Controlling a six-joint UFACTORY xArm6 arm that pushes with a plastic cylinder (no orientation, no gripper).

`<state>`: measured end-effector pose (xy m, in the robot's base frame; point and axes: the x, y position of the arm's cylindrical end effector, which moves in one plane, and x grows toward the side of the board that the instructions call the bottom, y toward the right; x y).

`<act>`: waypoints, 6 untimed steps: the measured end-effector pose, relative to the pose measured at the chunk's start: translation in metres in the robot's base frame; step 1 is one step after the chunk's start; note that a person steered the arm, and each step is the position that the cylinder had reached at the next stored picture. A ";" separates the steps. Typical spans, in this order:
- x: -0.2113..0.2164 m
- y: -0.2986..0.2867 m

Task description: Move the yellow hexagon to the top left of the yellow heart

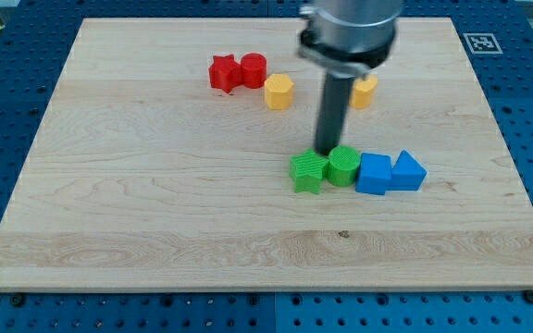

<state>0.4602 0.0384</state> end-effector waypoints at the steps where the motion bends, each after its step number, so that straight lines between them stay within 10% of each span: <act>1: -0.009 -0.070; 6: -0.070 -0.039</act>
